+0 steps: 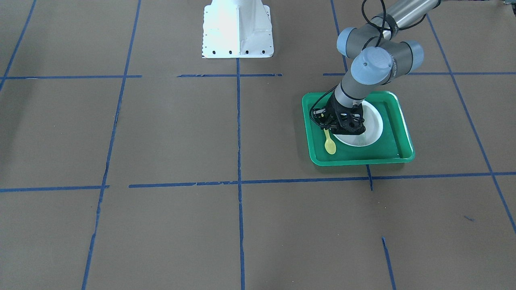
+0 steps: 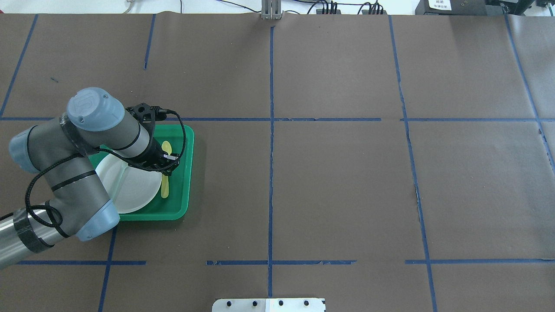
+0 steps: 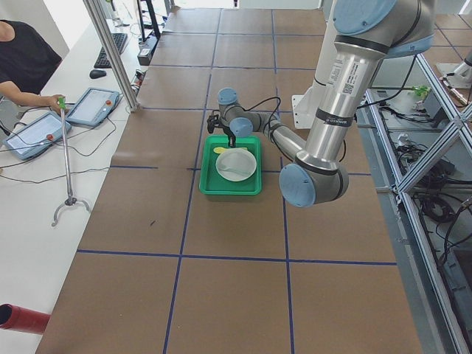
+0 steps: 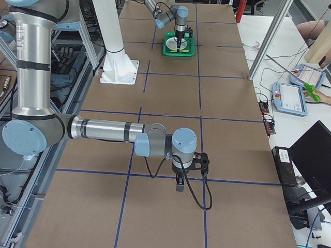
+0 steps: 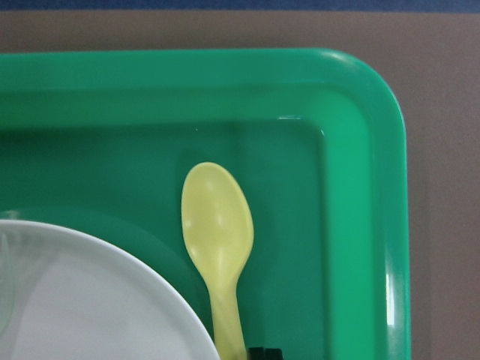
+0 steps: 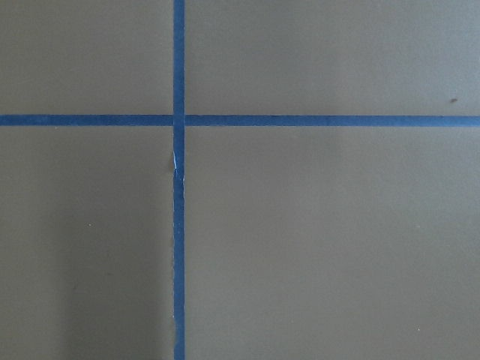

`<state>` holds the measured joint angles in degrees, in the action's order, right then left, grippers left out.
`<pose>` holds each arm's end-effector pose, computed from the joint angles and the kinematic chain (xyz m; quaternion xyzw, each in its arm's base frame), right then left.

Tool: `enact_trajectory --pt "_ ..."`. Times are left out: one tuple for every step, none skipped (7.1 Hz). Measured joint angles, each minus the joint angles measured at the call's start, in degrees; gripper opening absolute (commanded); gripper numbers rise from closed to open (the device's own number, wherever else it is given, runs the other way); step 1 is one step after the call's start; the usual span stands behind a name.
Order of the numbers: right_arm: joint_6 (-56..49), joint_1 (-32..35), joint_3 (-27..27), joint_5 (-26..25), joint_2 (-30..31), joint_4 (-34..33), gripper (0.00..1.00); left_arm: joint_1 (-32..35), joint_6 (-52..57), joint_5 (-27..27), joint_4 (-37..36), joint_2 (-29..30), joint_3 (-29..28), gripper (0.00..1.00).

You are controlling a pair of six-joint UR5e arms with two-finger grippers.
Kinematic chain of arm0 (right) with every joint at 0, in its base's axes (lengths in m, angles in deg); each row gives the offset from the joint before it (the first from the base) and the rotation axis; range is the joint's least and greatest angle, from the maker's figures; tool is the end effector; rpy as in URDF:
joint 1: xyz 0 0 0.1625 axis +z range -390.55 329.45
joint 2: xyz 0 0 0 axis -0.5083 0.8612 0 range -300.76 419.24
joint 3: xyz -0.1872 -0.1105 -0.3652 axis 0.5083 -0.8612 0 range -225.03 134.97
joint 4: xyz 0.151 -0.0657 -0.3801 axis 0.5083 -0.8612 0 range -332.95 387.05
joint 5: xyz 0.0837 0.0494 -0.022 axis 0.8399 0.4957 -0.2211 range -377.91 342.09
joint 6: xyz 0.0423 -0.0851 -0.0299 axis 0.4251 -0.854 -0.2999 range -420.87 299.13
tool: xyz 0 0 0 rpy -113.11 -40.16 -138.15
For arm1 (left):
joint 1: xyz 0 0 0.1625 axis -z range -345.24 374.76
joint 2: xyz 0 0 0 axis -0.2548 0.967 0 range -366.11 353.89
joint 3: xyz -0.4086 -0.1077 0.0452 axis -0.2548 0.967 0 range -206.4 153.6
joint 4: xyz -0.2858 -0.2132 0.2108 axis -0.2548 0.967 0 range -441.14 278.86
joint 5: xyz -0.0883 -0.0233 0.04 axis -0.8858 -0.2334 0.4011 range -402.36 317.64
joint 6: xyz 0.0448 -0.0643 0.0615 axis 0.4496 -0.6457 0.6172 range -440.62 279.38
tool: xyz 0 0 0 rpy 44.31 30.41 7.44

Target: Place spoon

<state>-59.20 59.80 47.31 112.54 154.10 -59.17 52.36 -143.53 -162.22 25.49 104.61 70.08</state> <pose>0.0715 -0.4566 0.6768 0.0064 -0.3458 0.0127 0.9382 0.4487 -0.4513 0.3740 -0.0090 0.4326 0.0136 0.9015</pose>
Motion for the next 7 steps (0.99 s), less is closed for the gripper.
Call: enact_trajectory --pt "0.0 0.0 0.0 0.0 0.0 0.0 1.00 0.3 -0.1 0.0 -0.1 -0.1 0.9 0.62" --pt "0.0 0.0 0.0 0.1 0.0 0.0 1.00 1.8 0.0 0.1 -0.1 -0.3 2.6 0.63" --pt "0.0 0.0 0.0 0.1 0.0 0.0 1.00 5.0 0.3 0.1 -0.1 -0.7 4.1 0.62" --pt "0.0 0.0 0.0 0.1 0.0 0.0 1.00 8.9 1.7 0.0 -0.2 -1.5 5.1 0.62" --pt "0.0 0.0 0.0 0.1 0.0 0.0 1.00 13.3 5.9 -0.4 -0.2 -3.7 5.5 0.62" --pt "0.0 0.0 0.0 0.1 0.0 0.0 1.00 18.3 13.2 -2.3 -0.1 -7.5 5.5 0.63" --pt "0.0 0.0 0.0 0.0 0.0 0.0 1.00 24.4 23.3 -5.1 -0.1 -12.3 5.0 0.65"
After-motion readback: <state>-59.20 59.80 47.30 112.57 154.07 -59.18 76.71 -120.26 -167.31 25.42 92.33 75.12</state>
